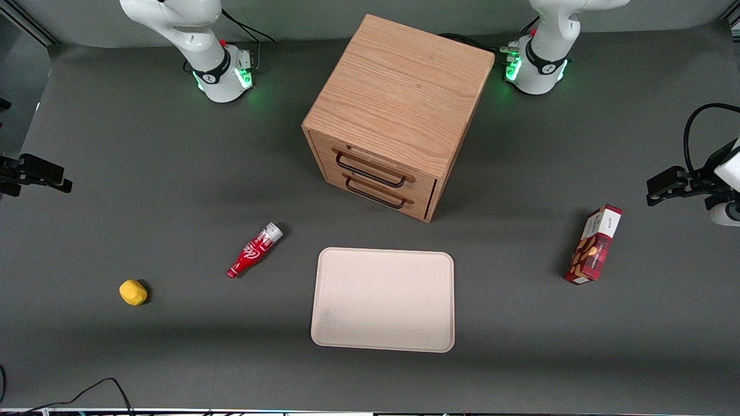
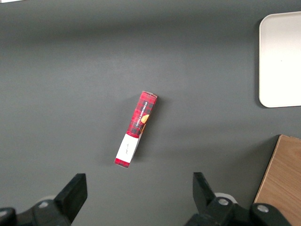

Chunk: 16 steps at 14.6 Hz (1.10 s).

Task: Open upper drawer
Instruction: 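Move the right gripper toward the upper drawer's black handle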

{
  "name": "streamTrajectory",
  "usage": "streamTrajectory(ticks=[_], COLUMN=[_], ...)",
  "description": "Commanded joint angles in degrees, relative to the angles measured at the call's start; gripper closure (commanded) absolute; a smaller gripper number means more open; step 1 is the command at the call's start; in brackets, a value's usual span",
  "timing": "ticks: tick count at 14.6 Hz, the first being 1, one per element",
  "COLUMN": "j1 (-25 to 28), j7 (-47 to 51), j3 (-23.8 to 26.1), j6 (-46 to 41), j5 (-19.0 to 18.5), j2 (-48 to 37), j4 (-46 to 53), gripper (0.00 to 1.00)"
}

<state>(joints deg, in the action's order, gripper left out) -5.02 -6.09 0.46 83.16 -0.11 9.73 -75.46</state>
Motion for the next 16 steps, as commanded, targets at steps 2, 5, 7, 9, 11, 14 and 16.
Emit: streamTrajectory(ticks=[2,5,7,9,11,14,16], j1=[0.36,0.53,0.88,3.42,7.02,13.96,19.23], j7=[1.00,1.00,0.91,0.91,0.91,1.08,1.08], j3=[-0.11,0.07,0.59,1.12,1.03,0.24,-1.15], j6=[-1.07,-1.15,-1.15,-1.15,-1.15,-1.15,-1.07], j5=[0.02,0.28,0.28,-0.06,-0.42,-0.07,-0.07], j2=[1.34,1.61,1.61,1.61,1.61,1.69,2.48], j4=[2.24,2.33,2.33,2.33,2.42,2.42,2.77], gripper=[0.00,0.00,0.00,0.00,0.00,0.00,0.00])
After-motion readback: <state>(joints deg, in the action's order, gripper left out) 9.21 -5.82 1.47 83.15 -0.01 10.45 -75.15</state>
